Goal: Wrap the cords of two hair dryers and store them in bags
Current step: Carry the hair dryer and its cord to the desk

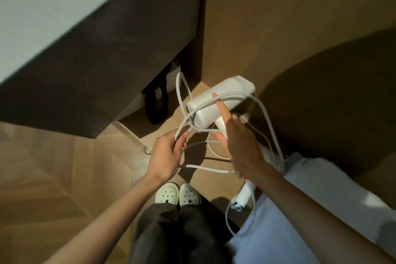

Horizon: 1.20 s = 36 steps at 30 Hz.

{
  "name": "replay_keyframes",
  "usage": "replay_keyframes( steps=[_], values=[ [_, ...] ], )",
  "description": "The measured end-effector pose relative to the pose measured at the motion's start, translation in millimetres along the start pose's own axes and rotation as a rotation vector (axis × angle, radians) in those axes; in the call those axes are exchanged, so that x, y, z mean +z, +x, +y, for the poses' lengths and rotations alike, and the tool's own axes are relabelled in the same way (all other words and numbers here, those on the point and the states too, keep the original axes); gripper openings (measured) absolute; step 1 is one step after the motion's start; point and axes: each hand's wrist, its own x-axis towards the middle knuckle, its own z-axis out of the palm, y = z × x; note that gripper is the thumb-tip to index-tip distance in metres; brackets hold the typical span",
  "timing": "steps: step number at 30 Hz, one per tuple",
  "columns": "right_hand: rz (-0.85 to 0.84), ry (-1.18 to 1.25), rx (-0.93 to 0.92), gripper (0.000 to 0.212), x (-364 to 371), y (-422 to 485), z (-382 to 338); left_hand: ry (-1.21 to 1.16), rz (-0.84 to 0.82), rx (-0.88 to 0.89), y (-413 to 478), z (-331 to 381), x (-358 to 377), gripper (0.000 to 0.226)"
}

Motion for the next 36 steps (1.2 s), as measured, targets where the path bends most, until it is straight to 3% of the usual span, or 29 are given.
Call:
replay_keyframes(
  steps=[5, 10, 20, 32, 36],
  values=[
    [0.039, 0.071, -0.003, 0.063, -61.2, -23.8, -17.4, -0.061, -0.019, 0.042, -24.3, 55.2, -19.7, 0.033],
    [0.121, 0.121, -0.066, 0.096, -122.4, -48.6, -40.4, -0.066, -0.049, 0.109, -46.9, 104.2, -41.0, 0.034],
    [0.102, 0.164, -0.125, 0.086, -193.7, -90.9, -83.8, 0.018, -0.084, 0.224, -98.8, 168.9, -94.1, 0.028],
    [-0.052, 0.153, -0.264, 0.087, -165.1, -131.3, -159.1, -0.029, -0.010, 0.122, -180.2, 126.3, -154.3, 0.029],
    [-0.105, 0.186, -0.287, 0.086, -143.1, -138.4, -207.2, -0.076, 0.017, 0.119, -205.7, 109.0, -198.0, 0.043]
  ],
)
